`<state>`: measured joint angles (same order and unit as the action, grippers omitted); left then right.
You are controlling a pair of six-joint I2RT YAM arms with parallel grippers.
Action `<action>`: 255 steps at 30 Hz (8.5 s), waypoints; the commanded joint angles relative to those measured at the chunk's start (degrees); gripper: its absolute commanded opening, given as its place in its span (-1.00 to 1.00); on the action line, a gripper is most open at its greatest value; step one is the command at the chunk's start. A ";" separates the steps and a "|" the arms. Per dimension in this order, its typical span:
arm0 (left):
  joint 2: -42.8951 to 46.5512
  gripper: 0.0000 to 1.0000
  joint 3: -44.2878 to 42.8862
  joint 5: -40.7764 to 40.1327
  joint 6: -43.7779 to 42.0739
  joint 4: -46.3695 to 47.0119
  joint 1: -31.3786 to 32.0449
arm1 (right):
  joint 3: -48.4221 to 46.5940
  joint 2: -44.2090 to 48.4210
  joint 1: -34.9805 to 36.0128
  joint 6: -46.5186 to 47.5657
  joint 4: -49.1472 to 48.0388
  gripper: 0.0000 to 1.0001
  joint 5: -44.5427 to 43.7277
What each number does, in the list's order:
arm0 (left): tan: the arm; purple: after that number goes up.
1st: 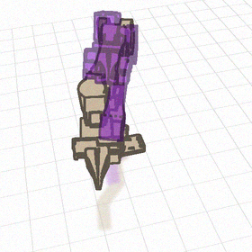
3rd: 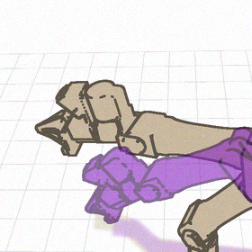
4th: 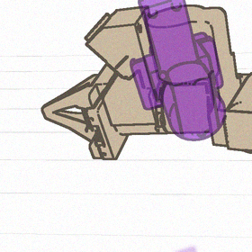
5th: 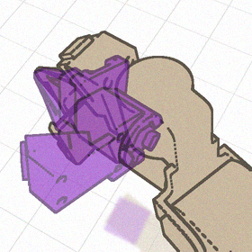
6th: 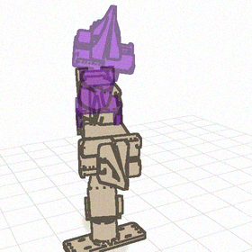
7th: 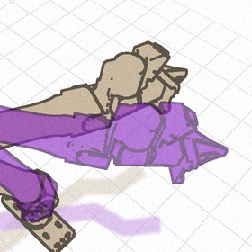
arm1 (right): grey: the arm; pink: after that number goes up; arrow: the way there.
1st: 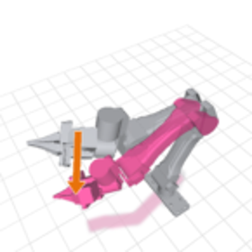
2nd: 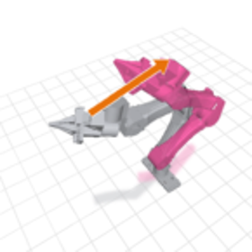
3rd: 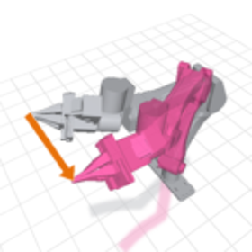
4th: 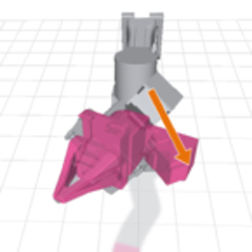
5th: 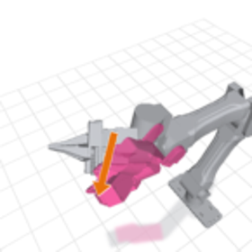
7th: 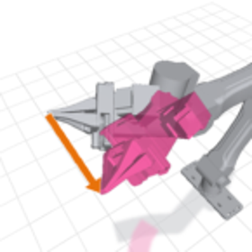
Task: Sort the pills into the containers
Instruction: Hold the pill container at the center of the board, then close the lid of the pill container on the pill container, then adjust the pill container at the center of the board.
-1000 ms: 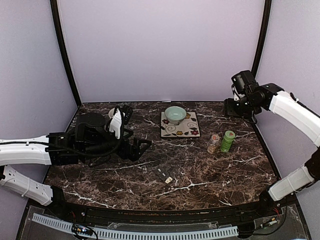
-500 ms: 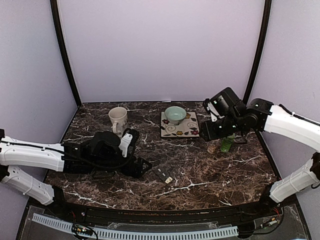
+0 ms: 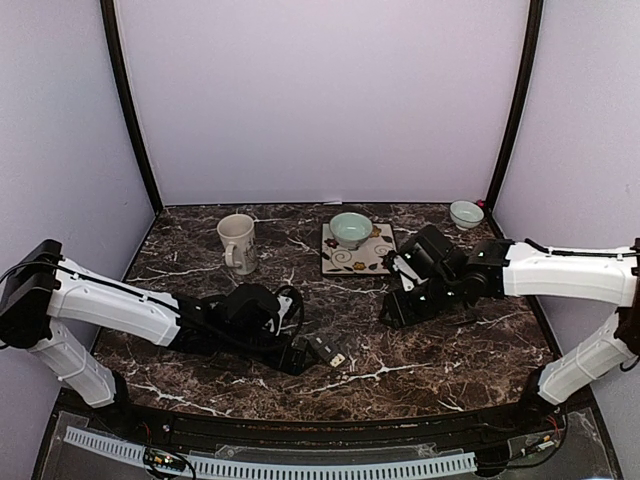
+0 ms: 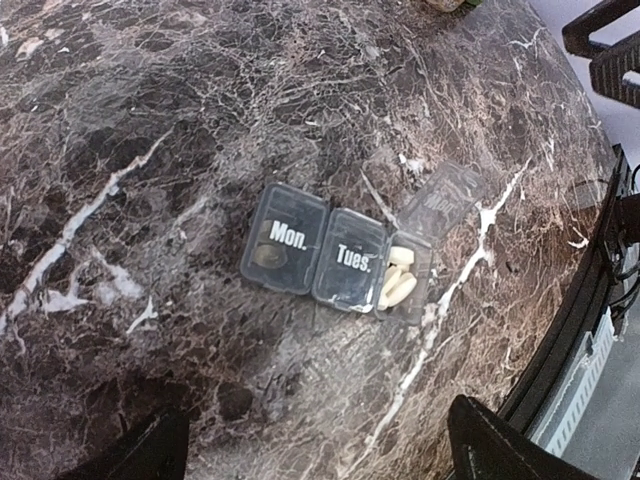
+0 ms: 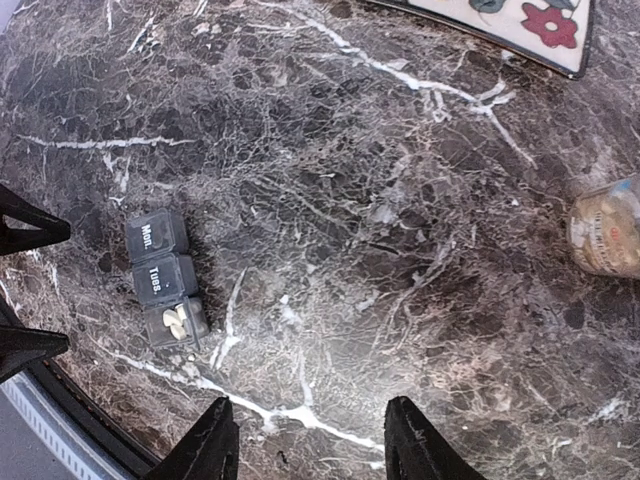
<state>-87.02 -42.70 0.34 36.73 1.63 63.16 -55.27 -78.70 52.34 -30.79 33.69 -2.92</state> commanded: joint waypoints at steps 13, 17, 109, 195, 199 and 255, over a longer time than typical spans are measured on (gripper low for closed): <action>-6.70 0.52 -7.94 -3.67 3.48 -3.07 -1.11 | 5.22 -4.21 1.19 -2.86 -11.87 -0.23 5.70; -7.19 0.39 -8.08 -3.72 4.04 -2.78 -2.01 | 5.51 -4.83 1.19 -3.16 -13.11 -0.35 6.07; -17.48 -0.23 -17.16 0.98 -0.09 -7.08 -4.36 | -0.77 -22.98 5.30 -3.62 -21.34 -0.22 21.89; 9.67 0.60 8.33 -3.30 16.14 5.69 -4.97 | -0.24 -27.66 -1.92 -7.66 -23.28 -0.61 34.76; 11.28 0.59 9.12 -3.64 15.11 4.95 -4.97 | -5.02 -30.72 -3.46 -0.74 -17.10 -0.61 36.57; -13.44 -0.88 -13.24 4.83 -1.53 -1.01 -13.14 | -2.57 -22.96 10.86 -9.62 -18.83 -1.00 7.20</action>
<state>-99.88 -54.43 2.81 36.53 0.23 50.41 -57.91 -100.47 62.65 -38.54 17.78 3.68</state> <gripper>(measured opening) 0.061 0.007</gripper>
